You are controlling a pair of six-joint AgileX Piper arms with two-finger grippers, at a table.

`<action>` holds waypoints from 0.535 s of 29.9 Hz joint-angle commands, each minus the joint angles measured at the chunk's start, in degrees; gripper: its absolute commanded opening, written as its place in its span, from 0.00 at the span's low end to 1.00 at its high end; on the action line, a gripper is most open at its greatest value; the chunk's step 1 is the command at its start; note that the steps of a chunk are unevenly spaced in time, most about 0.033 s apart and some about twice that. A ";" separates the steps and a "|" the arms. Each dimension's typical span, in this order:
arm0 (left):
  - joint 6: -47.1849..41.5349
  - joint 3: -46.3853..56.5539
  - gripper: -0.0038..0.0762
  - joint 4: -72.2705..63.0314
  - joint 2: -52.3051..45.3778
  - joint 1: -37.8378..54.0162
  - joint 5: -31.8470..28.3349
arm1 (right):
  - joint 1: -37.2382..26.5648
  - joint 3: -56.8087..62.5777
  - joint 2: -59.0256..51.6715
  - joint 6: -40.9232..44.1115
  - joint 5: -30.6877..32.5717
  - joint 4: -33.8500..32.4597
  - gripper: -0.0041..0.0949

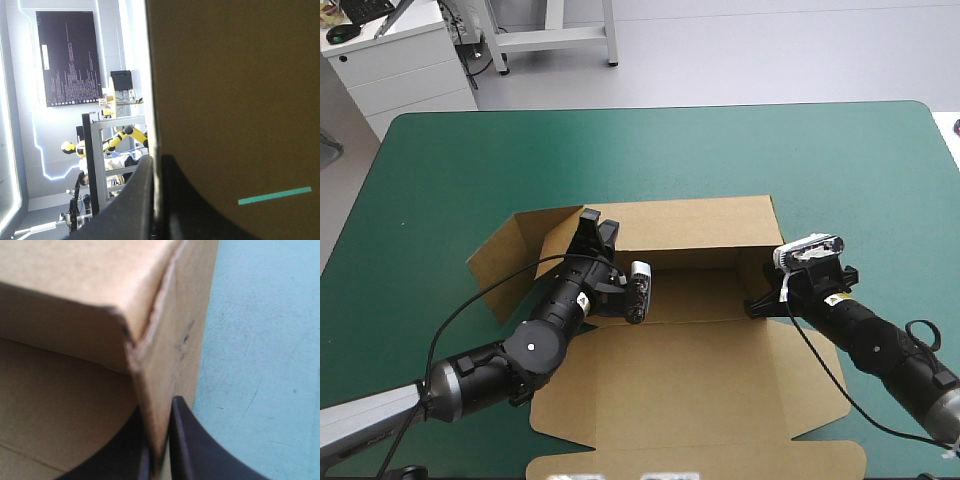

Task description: Fold the box

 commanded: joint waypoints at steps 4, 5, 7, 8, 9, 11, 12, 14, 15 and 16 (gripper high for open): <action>-0.08 -1.19 0.04 4.73 -1.46 -0.57 -2.81 | 0.66 -1.56 -0.38 -0.30 -0.54 1.02 0.03; -0.08 -1.19 0.05 4.73 -1.46 -0.57 -3.07 | 0.66 -1.56 -0.38 -0.30 -0.54 1.02 0.03; -0.08 -1.19 0.10 4.73 -1.46 -0.57 -3.21 | 0.66 -1.56 -0.38 -0.30 -1.00 1.02 0.03; -0.08 -1.19 0.13 4.73 -1.46 -0.59 -3.21 | 0.66 -1.56 -0.38 -0.15 -1.49 1.02 0.03; -0.08 -1.19 0.16 4.73 -1.46 -0.59 -3.21 | 0.66 -1.56 -0.38 0.04 -1.92 1.02 0.03; -0.08 -1.19 0.25 4.73 -1.46 -0.69 -3.43 | 0.66 -1.56 -0.38 0.04 -2.86 1.02 0.03; -0.08 -1.19 0.29 4.73 -1.46 -0.84 -3.42 | 0.66 -1.56 -0.38 0.04 -3.38 1.02 0.03; -0.08 -1.19 0.39 4.73 -1.46 -1.37 -3.38 | 0.66 -1.56 -0.38 0.04 -3.77 1.02 0.03; -0.08 -1.19 0.44 4.73 -1.46 -1.78 -2.96 | 0.66 -1.56 -0.38 0.04 -4.29 1.02 0.03; -0.08 -1.19 0.48 4.73 -1.46 -2.53 -2.63 | 0.66 -1.56 -0.38 0.04 -4.95 1.02 0.03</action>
